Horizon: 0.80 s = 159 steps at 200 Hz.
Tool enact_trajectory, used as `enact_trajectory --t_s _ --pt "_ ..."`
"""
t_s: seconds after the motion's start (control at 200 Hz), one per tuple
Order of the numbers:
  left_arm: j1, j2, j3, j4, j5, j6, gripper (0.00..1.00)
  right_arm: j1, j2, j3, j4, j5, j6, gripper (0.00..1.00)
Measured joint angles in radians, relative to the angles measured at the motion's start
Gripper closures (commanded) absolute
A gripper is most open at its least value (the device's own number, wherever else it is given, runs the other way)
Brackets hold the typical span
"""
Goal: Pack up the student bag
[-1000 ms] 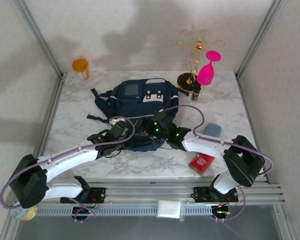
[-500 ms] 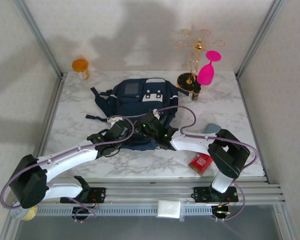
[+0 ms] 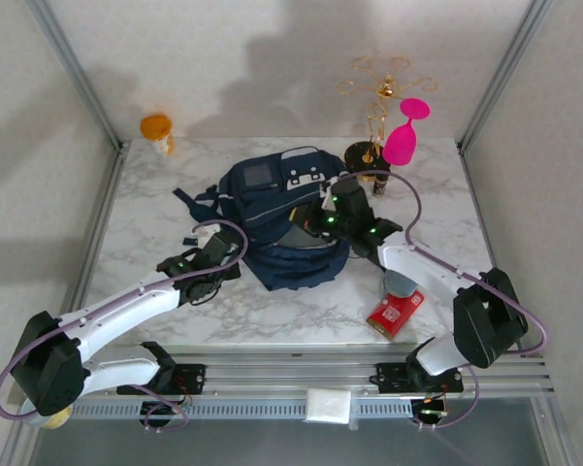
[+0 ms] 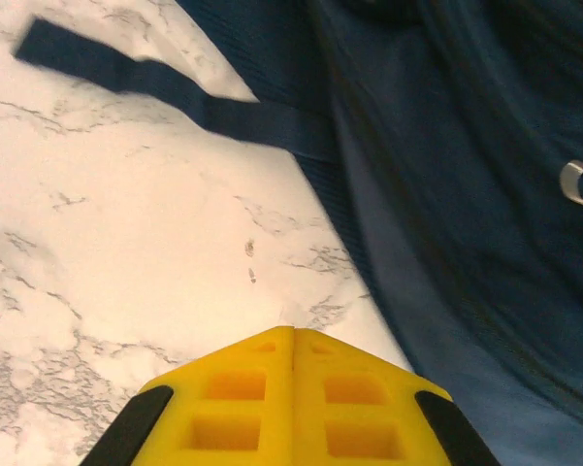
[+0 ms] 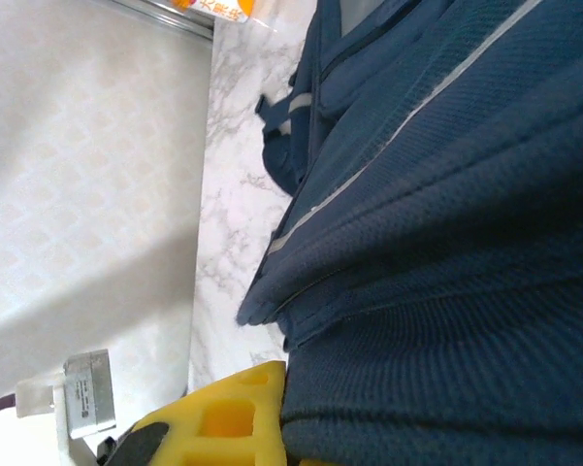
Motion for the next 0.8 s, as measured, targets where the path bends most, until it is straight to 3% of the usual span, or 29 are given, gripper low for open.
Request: enact_trajectory --t_s 0.125,0.29,0.421,0.796 --pt "-0.009 -0.001 0.0 0.02 0.014 0.005 1.0 -0.05 -0.004 0.007 -0.052 -0.081 -0.058 1.0" --pt "-0.087 -0.043 -0.037 0.189 0.069 0.106 0.82 -0.054 -0.003 0.007 -0.053 -0.141 -0.081 1.0" --pt "-0.099 -0.045 -0.085 0.347 0.115 0.195 0.67 -0.071 -0.002 0.018 -0.054 -0.172 -0.08 1.0" --pt "-0.097 0.125 -0.113 0.597 0.251 0.308 0.57 -0.089 -0.002 0.024 -0.027 -0.201 -0.013 1.0"
